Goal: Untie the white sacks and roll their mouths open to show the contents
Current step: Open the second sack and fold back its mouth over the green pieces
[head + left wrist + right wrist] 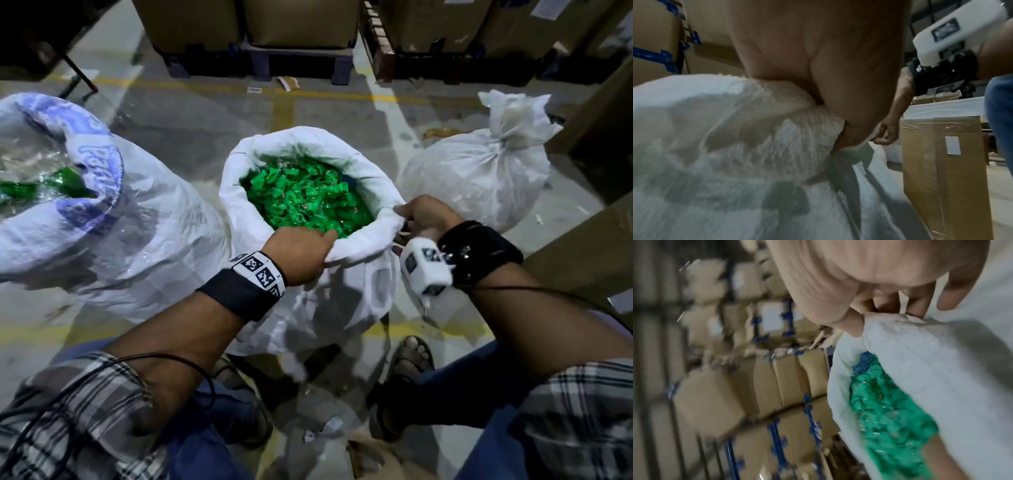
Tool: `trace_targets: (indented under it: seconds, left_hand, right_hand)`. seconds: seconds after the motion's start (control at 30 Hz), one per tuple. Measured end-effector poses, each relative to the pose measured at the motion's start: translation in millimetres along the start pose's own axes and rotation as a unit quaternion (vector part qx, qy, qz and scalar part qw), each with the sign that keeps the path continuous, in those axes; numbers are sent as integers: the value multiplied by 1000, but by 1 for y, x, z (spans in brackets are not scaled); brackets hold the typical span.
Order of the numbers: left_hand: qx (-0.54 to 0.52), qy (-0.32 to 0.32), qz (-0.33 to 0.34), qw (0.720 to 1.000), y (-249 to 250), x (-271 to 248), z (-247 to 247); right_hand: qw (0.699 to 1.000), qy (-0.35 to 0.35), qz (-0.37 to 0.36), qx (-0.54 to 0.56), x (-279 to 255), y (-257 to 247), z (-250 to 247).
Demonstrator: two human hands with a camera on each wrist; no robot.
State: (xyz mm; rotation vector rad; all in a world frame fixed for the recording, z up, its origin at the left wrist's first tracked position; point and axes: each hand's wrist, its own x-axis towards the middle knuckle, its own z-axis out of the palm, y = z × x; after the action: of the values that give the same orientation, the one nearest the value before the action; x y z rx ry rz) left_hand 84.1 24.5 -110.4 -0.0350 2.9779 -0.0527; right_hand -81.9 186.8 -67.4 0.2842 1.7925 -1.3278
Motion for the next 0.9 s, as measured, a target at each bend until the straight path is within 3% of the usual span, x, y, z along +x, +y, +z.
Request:
trace_targets:
  seconds: [0.07, 0.23, 0.3, 0.37, 0.4, 0.47, 0.53, 0.57, 0.63, 0.73, 0.77, 0.83, 0.9]
  left_hand:
    - [4, -17, -13, 1000, -3, -2, -1]
    - [-6, -45, 2, 999, 4, -5, -2]
    - [-51, -75, 2, 996, 3, -9, -5]
    - [-135, -60, -27, 989, -4, -12, -16]
    - [-176, -26, -52, 983, -9, -14, -24]
    - [-226, 77, -140, 961, -24, -15, -38]
    - [-252, 148, -268, 918, -42, -16, -46]
    - [-261, 144, -332, 895, -50, -18, -47]
    - [-272, 68, -420, 863, -65, -23, -43]
    - [-319, -26, -439, 839, -78, -25, -31]
    - [-362, -33, -443, 820, -79, -24, -29]
    - [-472, -16, -458, 753, -77, -21, -26]
    - [-570, 15, -464, 678, -74, -16, -25]
  right_hand:
    - [996, -49, 27, 71, -4, -3, -13]
    - [993, -3, 3, 116, -4, 4, -5]
    - [997, 15, 8, 78, -5, 3, 2]
    - [993, 75, -51, -71, -1, -1, 4]
    - [973, 127, -96, -170, 3, -3, 3]
    - [901, 234, -185, -316, 7, -3, 4]
    - [848, 245, -281, -377, 2, 3, 14]
    - [823, 222, -325, -410, -3, 10, 22]
    - [753, 161, -402, -495, -13, 26, 37]
    - [615, 92, -493, -608, -27, 44, 52]
    - [585, 66, -510, -627, -30, 46, 57]
    - [574, -7, -516, -636, -35, 50, 66]
    - [591, -63, -501, -630, -39, 58, 74]
